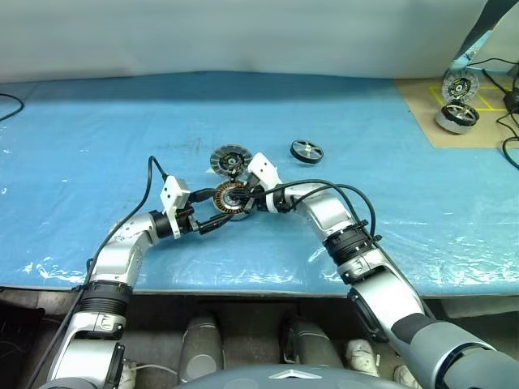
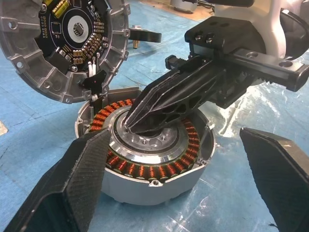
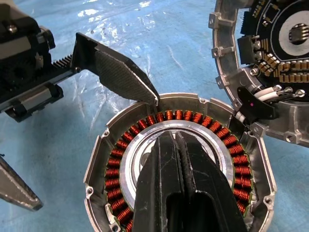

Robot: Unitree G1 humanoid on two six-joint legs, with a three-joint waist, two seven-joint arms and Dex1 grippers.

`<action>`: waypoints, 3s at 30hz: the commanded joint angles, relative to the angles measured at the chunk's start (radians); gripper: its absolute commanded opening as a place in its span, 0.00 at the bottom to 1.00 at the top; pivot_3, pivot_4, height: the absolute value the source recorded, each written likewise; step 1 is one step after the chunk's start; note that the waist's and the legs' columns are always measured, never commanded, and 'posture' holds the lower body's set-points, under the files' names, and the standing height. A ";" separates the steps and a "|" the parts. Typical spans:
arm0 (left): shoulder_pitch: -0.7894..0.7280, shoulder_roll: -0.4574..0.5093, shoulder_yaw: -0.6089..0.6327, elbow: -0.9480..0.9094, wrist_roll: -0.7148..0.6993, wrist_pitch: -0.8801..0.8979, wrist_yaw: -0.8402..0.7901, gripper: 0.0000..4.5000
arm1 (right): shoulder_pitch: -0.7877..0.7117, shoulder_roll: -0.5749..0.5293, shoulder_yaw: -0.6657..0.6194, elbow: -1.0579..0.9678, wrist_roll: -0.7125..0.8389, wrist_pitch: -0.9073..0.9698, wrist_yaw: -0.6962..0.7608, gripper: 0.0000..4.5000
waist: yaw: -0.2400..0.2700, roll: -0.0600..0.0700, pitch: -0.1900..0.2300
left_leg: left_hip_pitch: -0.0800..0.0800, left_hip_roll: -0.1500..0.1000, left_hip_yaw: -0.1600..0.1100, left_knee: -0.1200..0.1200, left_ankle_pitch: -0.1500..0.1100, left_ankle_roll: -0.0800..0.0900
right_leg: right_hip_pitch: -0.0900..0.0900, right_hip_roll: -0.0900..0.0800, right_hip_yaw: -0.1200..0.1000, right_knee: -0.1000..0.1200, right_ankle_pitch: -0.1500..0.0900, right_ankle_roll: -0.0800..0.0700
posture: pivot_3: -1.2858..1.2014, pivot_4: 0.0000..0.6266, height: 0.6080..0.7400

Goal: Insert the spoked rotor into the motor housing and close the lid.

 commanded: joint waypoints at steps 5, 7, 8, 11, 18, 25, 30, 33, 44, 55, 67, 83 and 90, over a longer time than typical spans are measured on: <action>-0.002 0.003 -0.001 -0.052 -0.017 -0.003 -0.006 1.00 | 0.008 -0.125 -0.061 -0.166 0.028 0.035 0.038 0.01 | 0.011 -0.002 0.001 | -0.002 -0.001 0.000 0.000 0.000 0.000 | 0.000 0.000 0.000 -0.001 0.000 0.001 | 0.52 0.24 1.00; -0.002 0.001 -0.001 -0.050 -0.018 -0.004 -0.004 1.00 | -0.011 -0.176 -0.114 -0.158 0.044 0.050 0.026 0.01 | 0.009 -0.002 0.002 | -0.003 -0.001 0.000 0.001 0.000 0.000 | 0.000 0.000 0.000 -0.002 0.002 0.003 | 0.52 0.24 1.00; -0.002 0.000 0.000 -0.047 -0.018 -0.007 -0.005 1.00 | -0.021 -0.202 -0.137 -0.142 0.042 0.049 0.016 0.01 | 0.008 -0.002 0.002 | -0.002 -0.001 0.000 0.001 0.000 0.000 | 0.000 0.000 0.000 -0.002 0.002 0.003 | 0.52 0.24 1.00; 0.005 -0.003 -0.001 -0.044 -0.016 -0.011 -0.004 1.00 | -0.058 -0.257 -0.188 -0.070 0.018 0.019 -0.038 0.01 | 0.007 -0.003 0.002 | -0.002 -0.001 0.000 0.001 0.000 0.000 | -0.001 0.000 0.000 -0.001 0.002 0.003 | 0.52 0.24 1.00; 0.003 -0.018 -0.005 -0.016 -0.008 -0.027 -0.005 1.00 | -0.253 -0.256 -0.287 0.292 -0.053 -0.101 -0.361 0.01 | -0.002 -0.002 0.002 | -0.001 -0.001 0.000 0.001 0.000 0.000 | -0.001 0.001 0.001 0.000 0.001 0.002 | 0.52 0.24 1.00; -0.003 -0.028 -0.009 0.005 -0.003 -0.045 -0.008 1.00 | -0.368 -0.209 -0.283 0.590 -0.092 -0.190 -0.427 0.44 | 0.002 -0.002 0.002 | -0.003 -0.001 0.001 0.001 0.001 0.001 | -0.002 0.000 0.000 0.000 0.001 0.002 | 0.52 0.24 1.00; 0.010 -0.025 -0.006 0.002 -0.003 -0.051 -0.003 1.00 | -0.407 -0.202 -0.292 0.661 -0.096 -0.227 -0.429 0.59 | 0.002 -0.001 0.002 | -0.004 0.000 0.001 0.002 0.002 0.003 | -0.003 0.000 0.000 0.001 0.001 0.002 | 0.52 0.24 1.00; 0.019 -0.022 -0.003 0.001 -0.001 -0.051 0.003 1.00 | -0.418 -0.207 -0.293 0.652 -0.087 -0.247 -0.369 0.59 | 0.002 -0.001 0.003 | -0.004 0.000 0.001 0.002 0.001 0.003 | -0.003 0.000 0.000 0.002 0.001 0.000 | 0.52 0.24 1.00; 0.020 -0.028 -0.021 0.002 0.010 -0.053 0.013 1.00 | -0.401 -0.205 -0.228 0.692 -0.169 -0.307 -0.304 0.59 | 0.002 -0.001 0.002 | -0.004 0.000 0.001 0.003 0.002 0.004 | -0.003 0.000 0.000 0.003 -0.001 -0.002 | 0.52 0.24 1.00; 0.028 -0.026 -0.030 -0.006 0.023 -0.050 0.030 1.00 | -0.432 -0.222 -0.203 0.735 -0.227 -0.365 -0.343 0.59 | 0.002 -0.001 0.003 | -0.004 0.000 0.001 0.005 0.001 0.002 | -0.004 0.000 0.000 0.007 -0.001 -0.003 | 0.52 0.24 1.00; 0.026 -0.024 -0.041 -0.008 0.029 -0.045 0.030 1.00 | -0.440 -0.229 -0.192 0.754 -0.255 -0.388 -0.331 0.59 | 0.002 -0.001 0.003 | -0.003 0.000 0.001 0.009 0.000 0.001 | -0.005 -0.001 0.001 0.012 -0.002 -0.004 | 0.52 0.24 1.00; 0.024 -0.031 -0.041 0.010 0.035 -0.064 0.034 1.00 | -0.454 -0.218 -0.082 0.803 -0.381 -0.434 -0.303 0.59 | 0.002 0.000 0.003 | -0.003 0.000 0.001 0.009 0.000 0.001 | -0.005 -0.001 0.001 0.013 -0.002 -0.004 | 0.52 0.24 1.00; 0.041 -0.025 -0.038 -0.010 0.032 -0.057 0.040 1.00 | -0.436 -0.206 -0.070 0.822 -0.406 -0.404 -0.302 0.59 | 0.002 0.000 0.003 | -0.003 0.000 0.001 0.009 0.000 0.001 | -0.005 -0.001 0.001 0.013 -0.002 -0.004 | 0.52 0.24 1.00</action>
